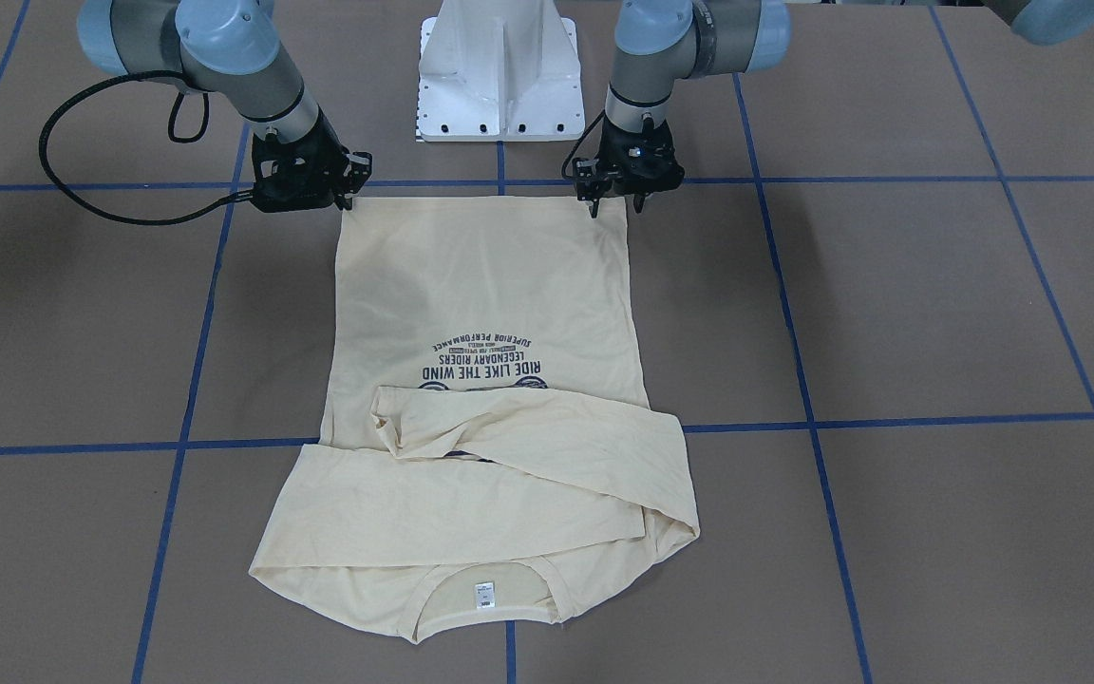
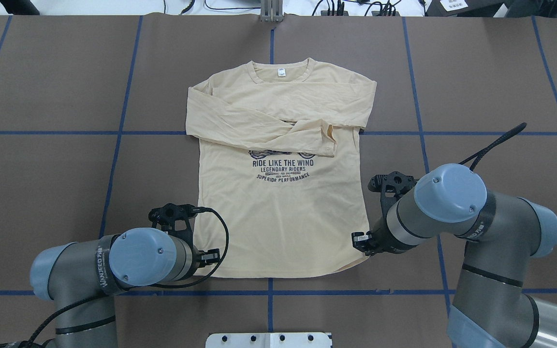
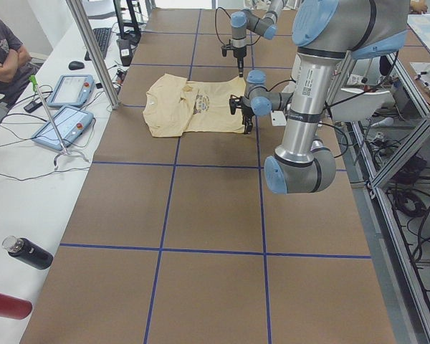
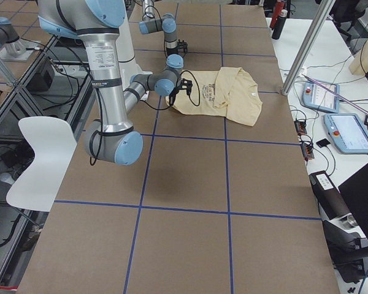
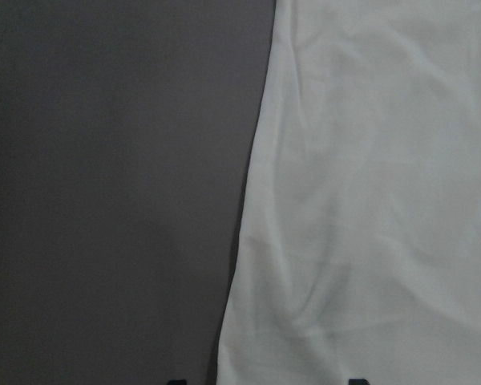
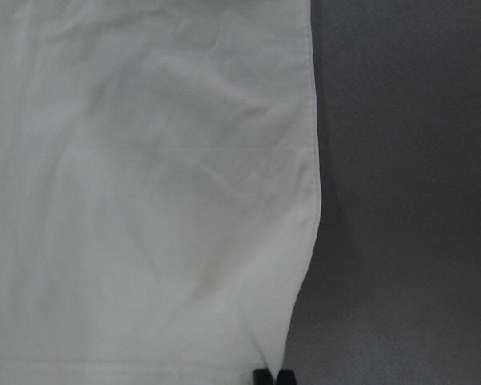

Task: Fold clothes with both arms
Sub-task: 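Grasp the hem corners nearest the robot with both grippers, then lift the hem with both grippers and carry it over the shirt, then lay the hem onto the collar edge with both grippers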

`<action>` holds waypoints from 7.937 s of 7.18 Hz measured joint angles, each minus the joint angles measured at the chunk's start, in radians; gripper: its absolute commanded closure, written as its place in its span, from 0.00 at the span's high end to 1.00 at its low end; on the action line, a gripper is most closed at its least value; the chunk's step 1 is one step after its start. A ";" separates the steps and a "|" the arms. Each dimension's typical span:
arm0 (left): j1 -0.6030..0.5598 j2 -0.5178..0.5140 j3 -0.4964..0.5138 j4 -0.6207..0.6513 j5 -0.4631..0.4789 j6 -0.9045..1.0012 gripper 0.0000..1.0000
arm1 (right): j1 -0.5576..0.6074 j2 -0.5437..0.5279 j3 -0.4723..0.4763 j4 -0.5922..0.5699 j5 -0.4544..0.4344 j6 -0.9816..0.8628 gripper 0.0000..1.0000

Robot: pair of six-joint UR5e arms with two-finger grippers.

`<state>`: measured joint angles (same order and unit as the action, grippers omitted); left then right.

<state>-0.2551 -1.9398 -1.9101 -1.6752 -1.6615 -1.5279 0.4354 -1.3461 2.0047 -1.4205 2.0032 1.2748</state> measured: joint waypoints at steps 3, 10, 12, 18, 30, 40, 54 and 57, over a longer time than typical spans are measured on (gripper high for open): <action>0.001 0.007 -0.001 0.004 0.000 0.000 0.63 | 0.002 0.001 0.000 0.000 0.000 0.000 0.00; 0.022 -0.009 -0.010 0.063 -0.003 0.000 0.37 | 0.012 0.001 0.000 0.000 0.002 0.000 0.00; 0.023 -0.010 -0.013 0.067 -0.003 0.000 0.30 | 0.013 0.001 -0.001 0.000 0.002 0.000 0.00; 0.025 -0.011 -0.016 0.067 -0.002 -0.010 0.00 | 0.017 -0.003 -0.003 0.000 0.008 -0.002 0.00; 0.141 0.110 -0.356 0.150 -0.093 -0.019 0.00 | -0.042 -0.133 0.172 -0.002 0.255 0.003 0.00; -0.402 -0.069 -0.164 0.136 -0.236 0.263 0.00 | 0.406 0.145 -0.081 -0.002 0.303 -0.043 0.00; -0.484 -0.196 0.397 -0.354 -0.230 0.233 0.00 | 0.470 0.419 -0.660 0.242 0.290 -0.074 0.00; -0.485 -0.211 0.427 -0.375 -0.229 0.228 0.00 | 0.452 0.452 -0.744 0.278 0.263 -0.074 0.00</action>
<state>-0.7398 -2.1507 -1.4830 -2.0498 -1.8901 -1.2994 0.8870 -0.8936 1.2606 -1.1429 2.2658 1.2008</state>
